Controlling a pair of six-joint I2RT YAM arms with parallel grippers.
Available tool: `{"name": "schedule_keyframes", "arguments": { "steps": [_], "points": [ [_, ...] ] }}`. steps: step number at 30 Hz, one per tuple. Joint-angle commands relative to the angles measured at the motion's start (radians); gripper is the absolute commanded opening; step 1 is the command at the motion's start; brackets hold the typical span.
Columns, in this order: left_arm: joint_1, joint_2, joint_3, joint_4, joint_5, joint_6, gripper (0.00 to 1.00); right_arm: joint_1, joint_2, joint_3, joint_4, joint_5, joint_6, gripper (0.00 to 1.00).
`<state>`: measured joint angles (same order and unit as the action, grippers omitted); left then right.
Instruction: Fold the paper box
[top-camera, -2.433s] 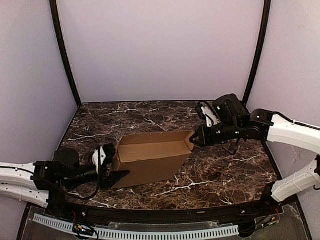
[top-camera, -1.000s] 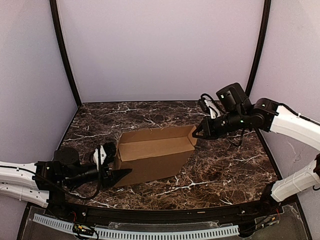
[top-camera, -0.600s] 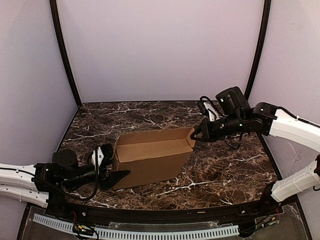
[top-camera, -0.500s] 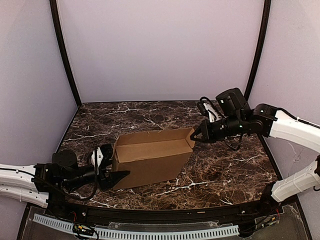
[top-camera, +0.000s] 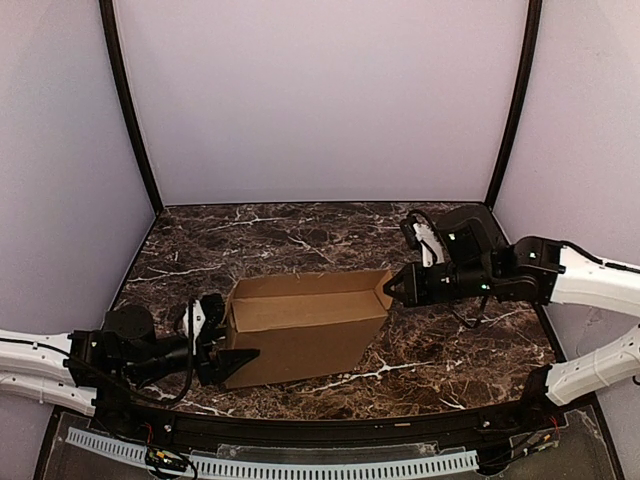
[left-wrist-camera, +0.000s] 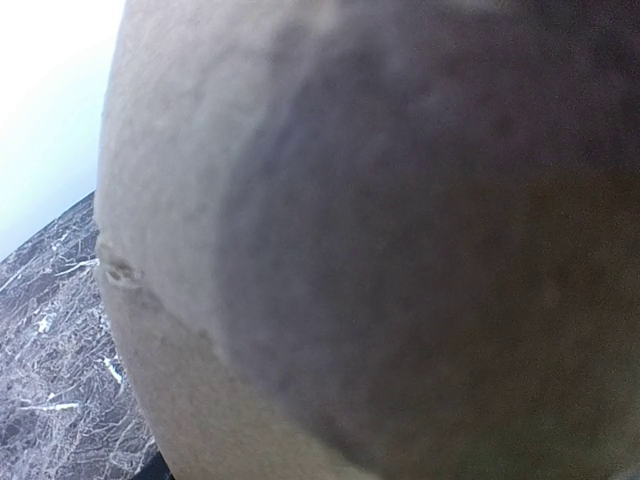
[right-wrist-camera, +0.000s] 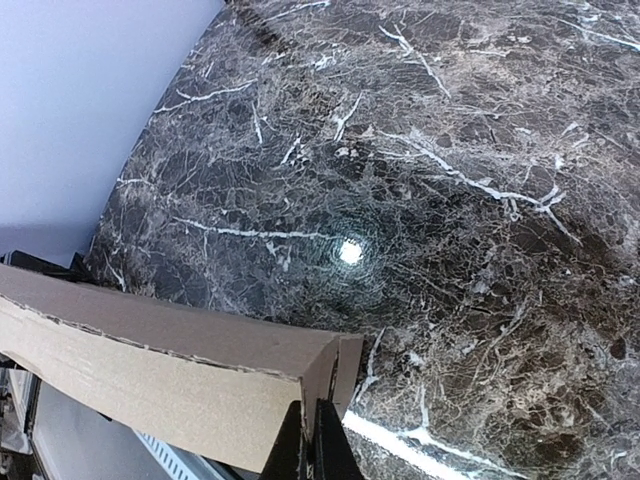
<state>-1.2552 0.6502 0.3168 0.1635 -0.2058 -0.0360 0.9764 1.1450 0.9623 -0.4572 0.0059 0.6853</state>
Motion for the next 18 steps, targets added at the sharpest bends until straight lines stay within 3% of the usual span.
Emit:
{"name": "schedule_keyframes", "arguments": {
  "steps": [1,18],
  "points": [
    [-0.007,-0.009,-0.006,0.142,0.012,-0.066,0.01,0.072,-0.036,-0.071,0.134,0.093,0.053,0.00],
    [-0.007,0.061,-0.049,0.226,-0.072,-0.128,0.01,0.268,-0.056,-0.213,0.290,0.294,0.155,0.00]
  ]
}}
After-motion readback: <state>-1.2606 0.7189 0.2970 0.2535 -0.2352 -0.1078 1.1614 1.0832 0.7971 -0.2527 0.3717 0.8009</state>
